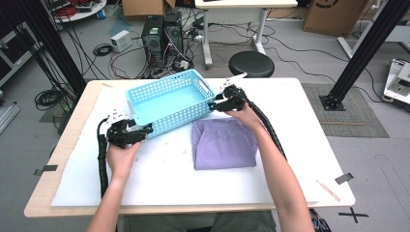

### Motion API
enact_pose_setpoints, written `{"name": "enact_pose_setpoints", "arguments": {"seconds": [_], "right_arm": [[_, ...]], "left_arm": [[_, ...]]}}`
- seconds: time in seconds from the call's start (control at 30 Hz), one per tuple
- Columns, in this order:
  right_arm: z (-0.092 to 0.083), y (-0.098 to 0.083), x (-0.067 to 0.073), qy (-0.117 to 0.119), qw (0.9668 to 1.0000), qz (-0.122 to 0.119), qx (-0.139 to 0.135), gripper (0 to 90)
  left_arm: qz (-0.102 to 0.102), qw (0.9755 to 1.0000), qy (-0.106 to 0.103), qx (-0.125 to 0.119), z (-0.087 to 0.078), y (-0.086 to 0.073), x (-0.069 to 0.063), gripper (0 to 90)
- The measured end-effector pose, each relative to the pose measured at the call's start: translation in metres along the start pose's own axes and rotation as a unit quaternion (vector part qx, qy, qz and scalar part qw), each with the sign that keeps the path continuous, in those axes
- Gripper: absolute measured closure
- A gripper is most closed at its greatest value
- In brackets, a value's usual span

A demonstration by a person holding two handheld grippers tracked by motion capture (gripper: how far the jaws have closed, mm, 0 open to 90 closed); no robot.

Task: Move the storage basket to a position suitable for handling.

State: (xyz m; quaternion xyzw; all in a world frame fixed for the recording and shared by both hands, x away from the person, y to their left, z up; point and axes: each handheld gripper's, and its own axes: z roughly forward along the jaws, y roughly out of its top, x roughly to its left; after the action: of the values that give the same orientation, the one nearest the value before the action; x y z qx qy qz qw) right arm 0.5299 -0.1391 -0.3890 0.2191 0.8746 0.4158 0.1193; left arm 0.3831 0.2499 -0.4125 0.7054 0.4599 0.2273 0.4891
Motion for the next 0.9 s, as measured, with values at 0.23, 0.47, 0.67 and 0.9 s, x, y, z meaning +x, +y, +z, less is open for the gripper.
{"name": "enact_pose_setpoints", "arguments": {"seconds": [0.23,0.47,0.67,0.9], "right_arm": [[-0.019,-0.005,0.000,-0.006,0.9999,0.004,-0.008,48.6],[-0.034,-0.013,0.000,-0.012,0.9999,0.004,0.000,48.6],[-0.048,-0.022,-0.003,-0.024,0.9996,0.013,-0.002,48.1],[-0.061,-0.027,-0.007,-0.031,0.9993,0.020,-0.006,48.0]], "left_arm": [[0.006,0.9999,-0.012,-0.002,0.006,0.012,-0.006,30.4],[0.000,0.9996,-0.023,-0.014,0.016,0.013,-0.010,30.0],[0.003,0.9994,-0.032,-0.007,0.028,0.025,-0.018,29.4],[0.002,0.9990,-0.045,-0.009,0.039,0.034,-0.021,29.0]]}}
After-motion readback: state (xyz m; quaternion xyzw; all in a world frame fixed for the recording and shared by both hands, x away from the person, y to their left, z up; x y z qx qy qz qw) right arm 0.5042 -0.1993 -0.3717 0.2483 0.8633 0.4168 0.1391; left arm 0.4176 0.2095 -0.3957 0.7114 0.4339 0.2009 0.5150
